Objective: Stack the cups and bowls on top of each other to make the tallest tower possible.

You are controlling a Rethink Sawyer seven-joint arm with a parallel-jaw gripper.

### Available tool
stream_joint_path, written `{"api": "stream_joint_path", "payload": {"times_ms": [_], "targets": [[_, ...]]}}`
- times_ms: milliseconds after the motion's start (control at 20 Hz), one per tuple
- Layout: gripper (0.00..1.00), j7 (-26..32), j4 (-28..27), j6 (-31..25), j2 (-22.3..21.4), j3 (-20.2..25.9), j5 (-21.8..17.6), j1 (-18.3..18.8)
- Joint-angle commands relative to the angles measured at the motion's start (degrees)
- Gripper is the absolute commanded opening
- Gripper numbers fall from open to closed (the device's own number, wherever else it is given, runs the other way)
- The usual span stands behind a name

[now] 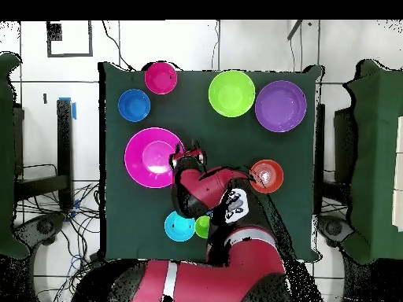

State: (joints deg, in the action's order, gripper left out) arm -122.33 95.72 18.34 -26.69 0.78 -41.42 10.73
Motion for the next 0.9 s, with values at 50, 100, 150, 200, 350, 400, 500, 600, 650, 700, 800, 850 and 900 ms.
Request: {"api": "stream_joint_path", "payload": {"times_ms": [50,100,150,200,350,400,500,600,650,700,800,850,900], "targets": [[1.00,0.8,-4.3,-6.3,0.9,3.2,-4.2,-1.0],[1.00,0.7,-4.2,-6.3,0.9,3.3,-4.2,-0.9],[1.00,0.7,-4.5,-5.9,1.2,2.8,-3.9,-1.3],[1.00,0.7,-4.8,-5.5,1.7,2.4,-3.7,-1.5],[1.00,0.6,-5.9,-5.5,3.2,3.0,-3.8,-1.1],[1.00,0.7,-6.3,-5.6,3.3,2.8,-3.8,-1.2],[1.00,0.7,-5.6,-6.8,2.3,4.3,-4.6,-0.2],[1.00,0.8,-4.3,-8.2,0.4,5.6,-5.3,0.6],[1.00,0.9,-3.7,-9.2,-0.5,6.5,-5.7,1.2],[1.00,1.1,-3.2,-10.1,-1.3,7.6,-6.0,2.0],[1.00,1.1,-3.0,-10.4,-1.6,7.5,-5.7,1.5],[1.00,1.0,-3.0,-10.4,-1.4,7.8,-5.9,1.7],[1.00,0.5,-3.5,-8.7,0.3,6.5,-5.8,1.1]]}}
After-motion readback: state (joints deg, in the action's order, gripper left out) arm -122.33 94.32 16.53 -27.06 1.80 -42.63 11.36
